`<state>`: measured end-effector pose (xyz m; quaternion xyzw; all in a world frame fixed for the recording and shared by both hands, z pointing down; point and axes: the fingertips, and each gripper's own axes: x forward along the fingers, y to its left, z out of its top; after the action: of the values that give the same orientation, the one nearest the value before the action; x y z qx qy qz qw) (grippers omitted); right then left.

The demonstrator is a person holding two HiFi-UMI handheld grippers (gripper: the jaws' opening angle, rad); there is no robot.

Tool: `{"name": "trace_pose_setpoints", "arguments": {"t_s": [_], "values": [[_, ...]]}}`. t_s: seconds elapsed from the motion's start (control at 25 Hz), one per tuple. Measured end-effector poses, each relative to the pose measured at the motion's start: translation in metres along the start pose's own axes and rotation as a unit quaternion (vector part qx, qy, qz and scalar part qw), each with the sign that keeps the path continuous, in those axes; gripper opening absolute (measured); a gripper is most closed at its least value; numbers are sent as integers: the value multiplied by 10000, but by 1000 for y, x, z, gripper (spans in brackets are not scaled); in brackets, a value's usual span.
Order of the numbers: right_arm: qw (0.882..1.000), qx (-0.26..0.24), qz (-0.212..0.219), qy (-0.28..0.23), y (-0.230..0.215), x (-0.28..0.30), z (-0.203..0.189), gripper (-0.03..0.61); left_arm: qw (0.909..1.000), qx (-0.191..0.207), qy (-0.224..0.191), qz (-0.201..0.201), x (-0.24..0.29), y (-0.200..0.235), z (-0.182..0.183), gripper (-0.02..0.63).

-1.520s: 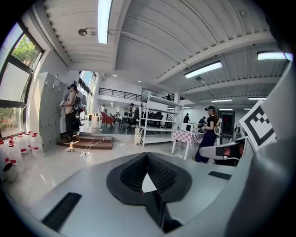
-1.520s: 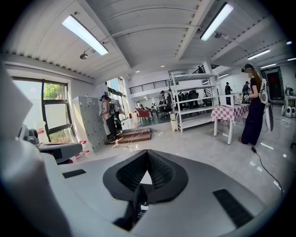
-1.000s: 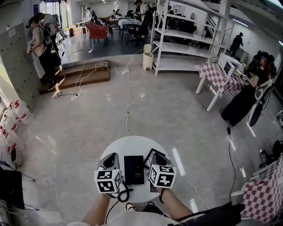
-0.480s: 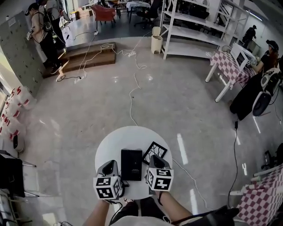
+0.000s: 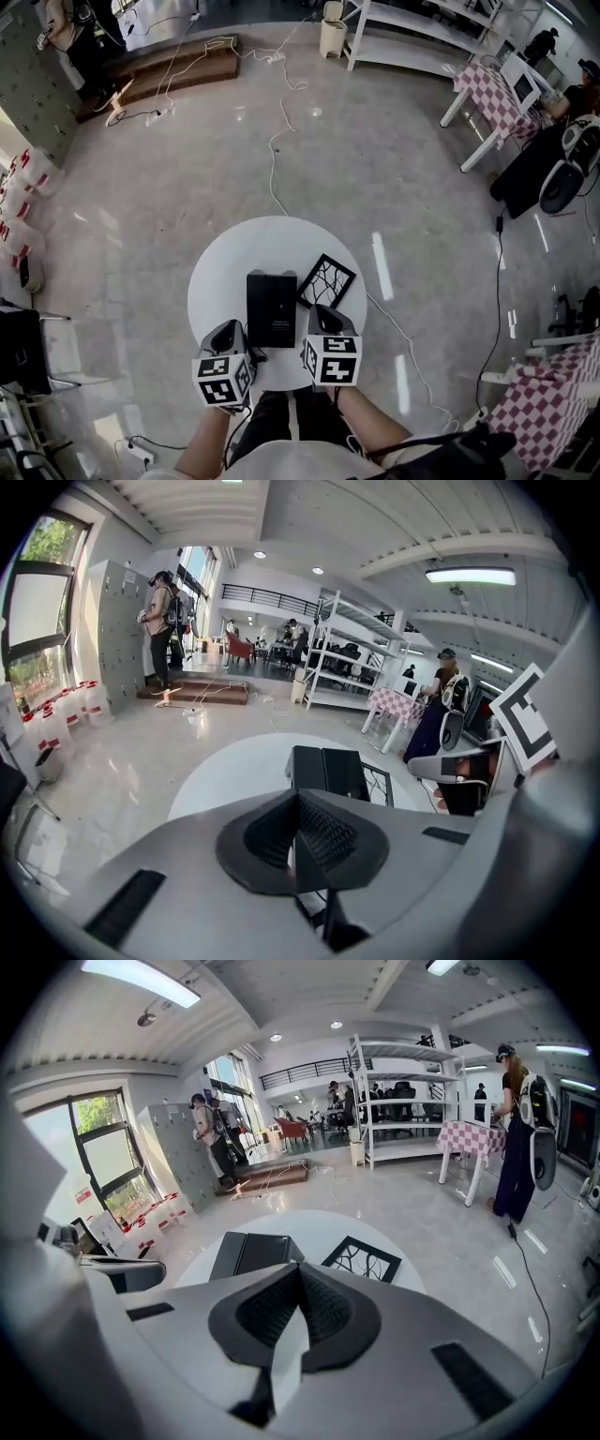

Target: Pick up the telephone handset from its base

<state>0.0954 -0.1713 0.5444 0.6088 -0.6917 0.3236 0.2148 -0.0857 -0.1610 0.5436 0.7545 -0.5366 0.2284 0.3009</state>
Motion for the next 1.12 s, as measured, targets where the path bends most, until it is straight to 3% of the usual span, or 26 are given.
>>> {"name": "trace_pose_setpoints", "arguments": {"t_s": [0.24, 0.56, 0.8, 1.12], "values": [[9998, -24, -112, 168, 0, 0, -18, 25, 9998, -95, 176, -48, -1, 0, -20, 17], [9997, -77, -72, 211, -12, 2, -24, 25, 9997, -109, 207, 40, 8, -6, -23, 17], [9998, -51, -104, 179, -20, 3, -25, 25, 9997, -191, 21, -133, 14, -14, -19, 17], [9996, -63, -72, 253, -15, 6, -35, 25, 9995, -202, 164, -181, 18, -15, -32, 17]]}}
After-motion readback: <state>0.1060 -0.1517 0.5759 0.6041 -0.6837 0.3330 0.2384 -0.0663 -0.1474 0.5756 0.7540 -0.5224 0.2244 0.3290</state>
